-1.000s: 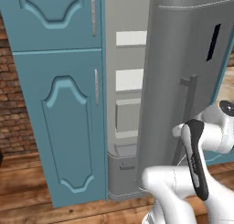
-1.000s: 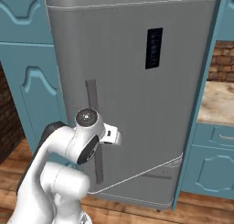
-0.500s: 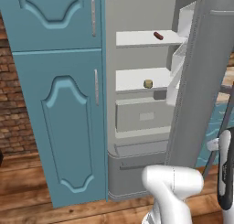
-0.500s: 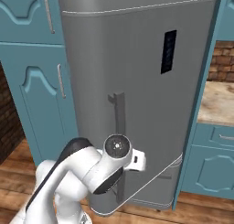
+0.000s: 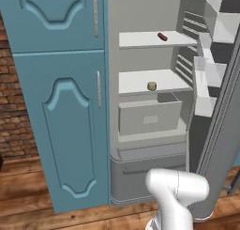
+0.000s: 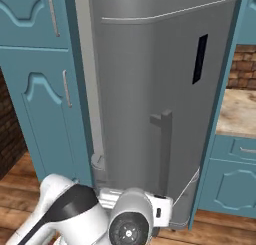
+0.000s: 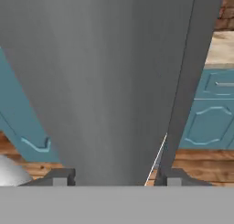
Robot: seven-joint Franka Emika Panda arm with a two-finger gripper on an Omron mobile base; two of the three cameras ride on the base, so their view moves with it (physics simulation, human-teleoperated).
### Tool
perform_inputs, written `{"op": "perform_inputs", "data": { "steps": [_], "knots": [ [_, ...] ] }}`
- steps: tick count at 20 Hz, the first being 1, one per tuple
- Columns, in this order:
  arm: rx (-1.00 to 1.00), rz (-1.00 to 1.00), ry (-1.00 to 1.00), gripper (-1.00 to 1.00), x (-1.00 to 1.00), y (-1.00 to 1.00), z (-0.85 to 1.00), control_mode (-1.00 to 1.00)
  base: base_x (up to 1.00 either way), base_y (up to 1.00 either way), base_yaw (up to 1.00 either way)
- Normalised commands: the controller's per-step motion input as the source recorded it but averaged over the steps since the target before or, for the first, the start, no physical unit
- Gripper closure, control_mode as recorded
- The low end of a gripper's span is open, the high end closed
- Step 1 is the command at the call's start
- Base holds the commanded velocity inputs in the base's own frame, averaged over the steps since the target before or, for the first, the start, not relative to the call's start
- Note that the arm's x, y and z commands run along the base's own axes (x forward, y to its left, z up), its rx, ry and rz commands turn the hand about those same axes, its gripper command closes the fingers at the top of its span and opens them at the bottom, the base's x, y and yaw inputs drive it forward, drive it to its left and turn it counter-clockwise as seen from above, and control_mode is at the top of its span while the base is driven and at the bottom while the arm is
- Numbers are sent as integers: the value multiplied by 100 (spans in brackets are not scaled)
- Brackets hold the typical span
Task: Retrieve the sausage and cheese from the fridge and place them on the cutting board on the counter.
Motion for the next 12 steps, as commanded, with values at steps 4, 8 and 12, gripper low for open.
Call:
{"op": "perform_inputs", "data": {
  "steps": [4, 8, 12],
  "knots": [
    [-10, -12, -2, -100, -17, 54, 53, -100, 0, 0, 0],
    [-15, -24, 19, -100, 82, 99, 3, -100, 0, 0, 0],
    [-18, -30, 21, -100, 100, 84, 0, -100, 0, 0, 0]
  ]
}}
